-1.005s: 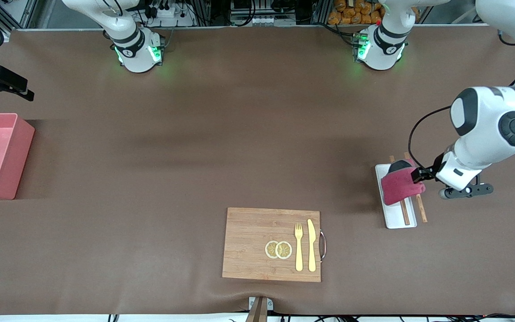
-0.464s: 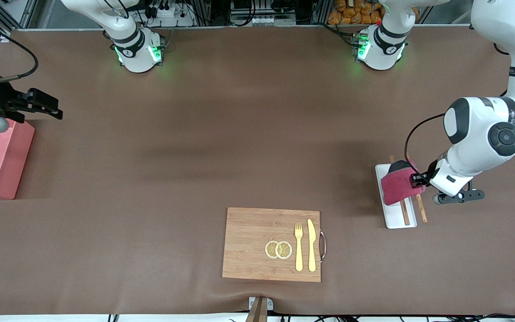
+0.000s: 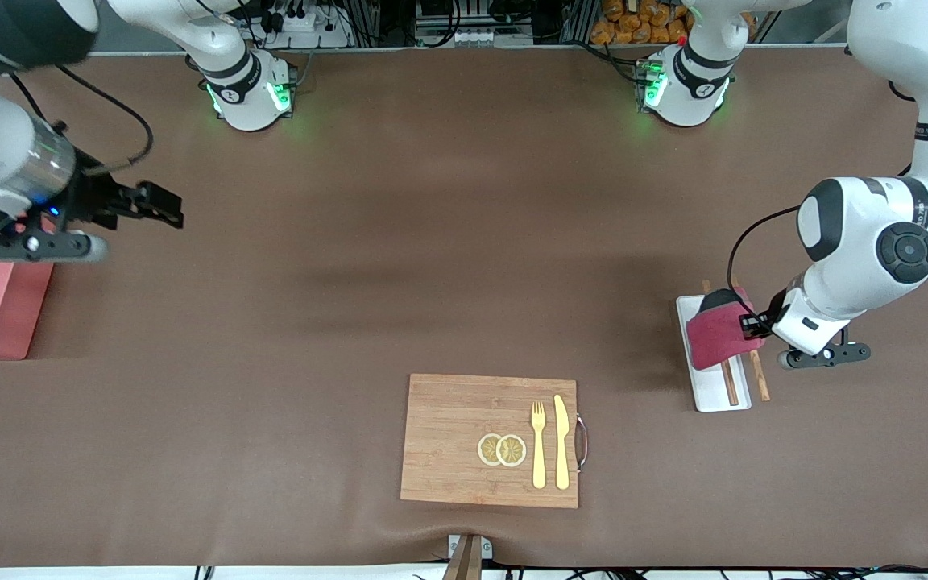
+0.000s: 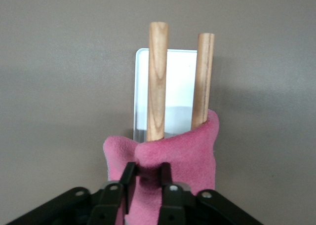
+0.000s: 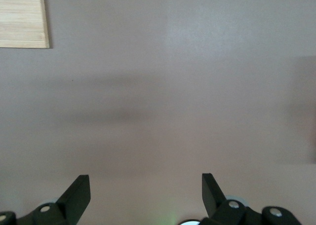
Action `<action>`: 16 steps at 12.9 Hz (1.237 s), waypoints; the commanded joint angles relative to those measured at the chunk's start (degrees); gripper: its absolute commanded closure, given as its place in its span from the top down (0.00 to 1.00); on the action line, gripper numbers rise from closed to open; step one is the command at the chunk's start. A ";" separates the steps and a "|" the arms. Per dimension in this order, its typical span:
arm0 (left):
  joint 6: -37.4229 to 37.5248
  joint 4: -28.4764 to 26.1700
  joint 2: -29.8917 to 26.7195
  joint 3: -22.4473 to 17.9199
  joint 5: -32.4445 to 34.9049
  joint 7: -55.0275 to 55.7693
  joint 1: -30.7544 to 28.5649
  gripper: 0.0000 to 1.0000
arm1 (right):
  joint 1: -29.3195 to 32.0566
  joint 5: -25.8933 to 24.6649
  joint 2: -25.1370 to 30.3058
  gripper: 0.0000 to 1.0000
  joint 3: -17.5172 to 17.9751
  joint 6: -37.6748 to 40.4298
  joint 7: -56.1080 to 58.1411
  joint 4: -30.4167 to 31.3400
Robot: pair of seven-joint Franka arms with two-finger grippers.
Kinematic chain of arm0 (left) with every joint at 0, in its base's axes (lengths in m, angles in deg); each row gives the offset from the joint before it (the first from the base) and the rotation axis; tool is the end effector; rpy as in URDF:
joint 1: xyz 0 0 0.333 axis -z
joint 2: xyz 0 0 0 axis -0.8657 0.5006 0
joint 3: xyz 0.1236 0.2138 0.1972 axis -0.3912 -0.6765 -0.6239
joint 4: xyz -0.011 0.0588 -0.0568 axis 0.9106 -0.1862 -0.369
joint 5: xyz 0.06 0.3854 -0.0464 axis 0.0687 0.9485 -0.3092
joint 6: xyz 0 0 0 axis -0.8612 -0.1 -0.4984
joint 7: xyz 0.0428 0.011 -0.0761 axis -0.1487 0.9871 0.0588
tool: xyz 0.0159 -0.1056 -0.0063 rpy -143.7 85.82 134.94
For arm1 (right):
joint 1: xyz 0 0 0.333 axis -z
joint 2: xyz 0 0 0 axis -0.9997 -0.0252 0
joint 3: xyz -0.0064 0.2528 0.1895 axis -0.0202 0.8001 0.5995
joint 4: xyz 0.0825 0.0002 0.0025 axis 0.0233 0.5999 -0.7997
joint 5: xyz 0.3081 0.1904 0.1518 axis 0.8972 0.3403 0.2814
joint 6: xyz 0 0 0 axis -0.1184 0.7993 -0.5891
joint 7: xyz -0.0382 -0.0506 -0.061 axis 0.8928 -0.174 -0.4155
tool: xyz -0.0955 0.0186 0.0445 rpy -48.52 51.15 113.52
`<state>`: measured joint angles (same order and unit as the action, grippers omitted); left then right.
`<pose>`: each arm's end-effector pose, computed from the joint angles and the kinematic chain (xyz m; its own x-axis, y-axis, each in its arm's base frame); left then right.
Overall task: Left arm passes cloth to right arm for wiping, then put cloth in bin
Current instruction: 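Grasp the pink cloth with the left gripper while the right gripper advances, then lift the pink cloth with the left gripper toward the right gripper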
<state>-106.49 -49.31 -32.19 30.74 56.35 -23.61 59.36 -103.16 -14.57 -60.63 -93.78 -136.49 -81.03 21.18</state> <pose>0.6186 -0.0192 0.3151 0.9947 0.1001 0.0219 0.1003 -0.9949 -0.0074 0.5741 0.0990 0.5755 0.9880 -0.0130 -0.1537 -0.0180 -0.9993 -0.0313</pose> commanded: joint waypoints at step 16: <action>2.78 8.84 -3.39 22.90 -4.64 31.02 1.47 0.00 | -0.51 11.19 -4.30 1.00 -0.43 -1.85 -12.14 -0.82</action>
<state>-104.88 -44.60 -37.38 49.75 53.14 -1.64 60.27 -103.30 -5.67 -64.32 -94.18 -138.63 -88.59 20.30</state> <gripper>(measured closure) 0.969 0.000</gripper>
